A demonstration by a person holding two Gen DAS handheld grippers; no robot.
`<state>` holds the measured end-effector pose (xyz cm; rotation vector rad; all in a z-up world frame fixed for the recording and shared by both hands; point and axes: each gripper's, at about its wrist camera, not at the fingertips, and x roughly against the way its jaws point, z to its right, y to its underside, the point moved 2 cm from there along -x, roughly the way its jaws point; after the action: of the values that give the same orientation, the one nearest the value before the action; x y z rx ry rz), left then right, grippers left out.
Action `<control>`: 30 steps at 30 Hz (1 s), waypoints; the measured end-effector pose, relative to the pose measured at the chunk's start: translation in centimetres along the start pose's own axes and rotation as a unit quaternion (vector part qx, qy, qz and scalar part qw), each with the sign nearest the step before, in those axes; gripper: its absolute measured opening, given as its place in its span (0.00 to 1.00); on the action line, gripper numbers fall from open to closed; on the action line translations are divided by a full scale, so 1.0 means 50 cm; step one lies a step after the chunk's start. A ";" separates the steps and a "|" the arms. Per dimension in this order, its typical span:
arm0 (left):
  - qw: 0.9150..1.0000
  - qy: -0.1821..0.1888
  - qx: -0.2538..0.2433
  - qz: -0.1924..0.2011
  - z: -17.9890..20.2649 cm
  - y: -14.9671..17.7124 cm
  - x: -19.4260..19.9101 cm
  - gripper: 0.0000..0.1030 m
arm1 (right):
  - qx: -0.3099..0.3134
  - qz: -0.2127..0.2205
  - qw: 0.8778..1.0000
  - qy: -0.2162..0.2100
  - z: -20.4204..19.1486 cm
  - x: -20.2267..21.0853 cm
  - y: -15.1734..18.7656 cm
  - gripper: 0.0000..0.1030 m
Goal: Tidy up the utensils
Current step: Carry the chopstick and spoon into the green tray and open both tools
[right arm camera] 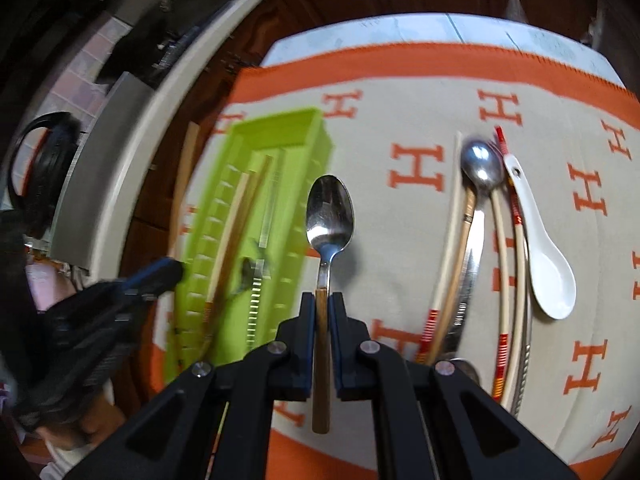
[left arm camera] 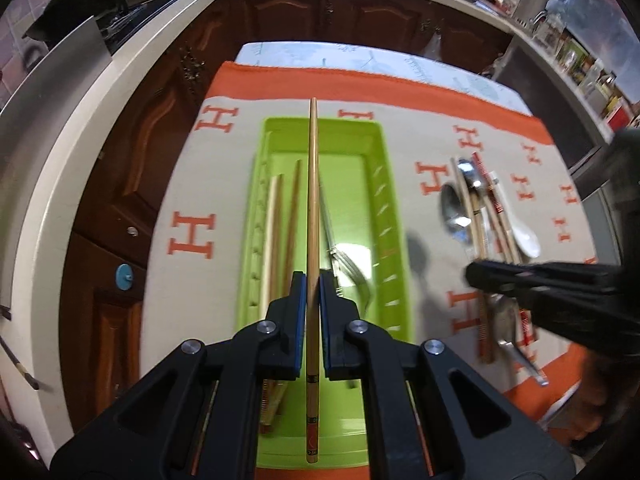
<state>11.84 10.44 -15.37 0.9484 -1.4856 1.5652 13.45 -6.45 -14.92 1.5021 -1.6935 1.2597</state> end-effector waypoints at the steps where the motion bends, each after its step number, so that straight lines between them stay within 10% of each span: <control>1: 1.000 -0.008 -0.001 -0.004 -0.008 0.004 -0.007 0.04 | 0.002 0.004 1.000 -0.002 -0.004 0.007 0.003 0.06; 30: 0.998 0.016 0.063 -0.003 -0.113 0.035 0.018 0.05 | -0.046 -0.045 0.997 -0.052 -0.080 -0.059 0.039 0.08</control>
<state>9.83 16.04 -15.56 0.9936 -1.3721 1.6782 11.57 -1.69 -16.37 1.5946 -1.7055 1.0588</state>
